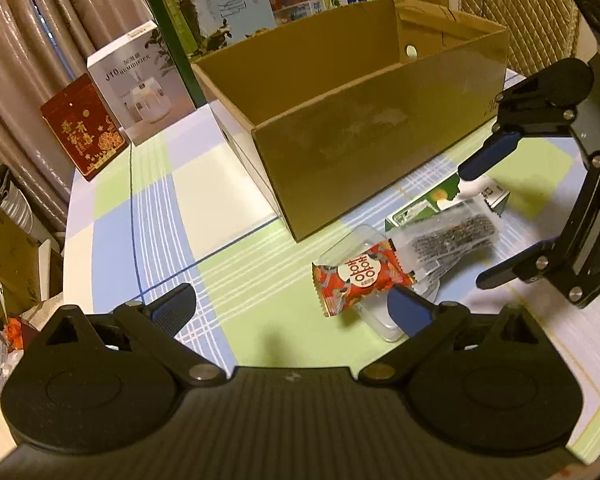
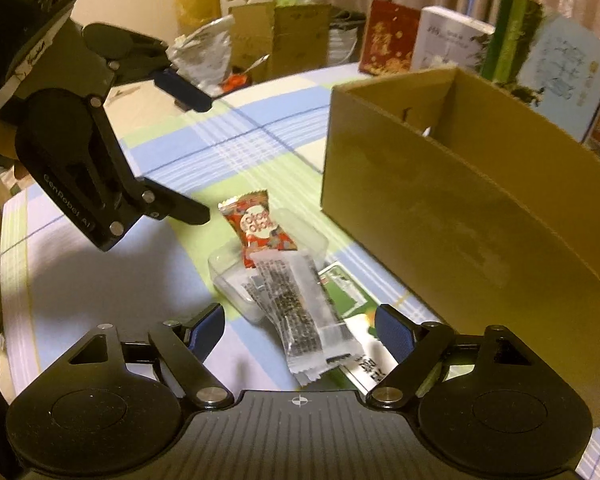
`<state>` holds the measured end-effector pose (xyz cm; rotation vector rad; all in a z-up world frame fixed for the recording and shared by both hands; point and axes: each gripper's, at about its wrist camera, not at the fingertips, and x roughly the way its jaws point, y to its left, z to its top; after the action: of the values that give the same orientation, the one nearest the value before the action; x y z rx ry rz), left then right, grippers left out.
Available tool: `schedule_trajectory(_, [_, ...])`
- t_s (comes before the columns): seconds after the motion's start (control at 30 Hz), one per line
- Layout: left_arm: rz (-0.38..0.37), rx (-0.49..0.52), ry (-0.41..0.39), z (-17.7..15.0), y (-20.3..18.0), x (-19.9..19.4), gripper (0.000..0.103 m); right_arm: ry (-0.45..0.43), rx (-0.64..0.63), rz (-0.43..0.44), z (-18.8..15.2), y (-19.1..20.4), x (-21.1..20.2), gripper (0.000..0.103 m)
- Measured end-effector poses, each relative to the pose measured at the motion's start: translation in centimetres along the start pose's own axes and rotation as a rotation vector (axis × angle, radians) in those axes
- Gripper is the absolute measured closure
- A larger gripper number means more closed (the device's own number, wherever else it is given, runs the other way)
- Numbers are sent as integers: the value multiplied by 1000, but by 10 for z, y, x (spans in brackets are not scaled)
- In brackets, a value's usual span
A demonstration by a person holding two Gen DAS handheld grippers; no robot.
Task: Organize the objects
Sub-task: 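Move both tools back toward the candy packet and snack packet, then grasp the clear snack packet with the right tool while the left tool grasps the red candy packet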
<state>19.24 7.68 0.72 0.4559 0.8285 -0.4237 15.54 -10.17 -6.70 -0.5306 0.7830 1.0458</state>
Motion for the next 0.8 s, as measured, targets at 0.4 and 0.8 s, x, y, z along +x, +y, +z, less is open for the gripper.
schedule_trajectory(0.4, [-18, 72, 18, -1, -1, 14, 4, 58, -41, 4, 0, 0, 21, 63])
schedule_trajectory(0.8, [-102, 123, -14, 5, -20, 25, 14, 55, 107, -60, -4, -19, -8, 69])
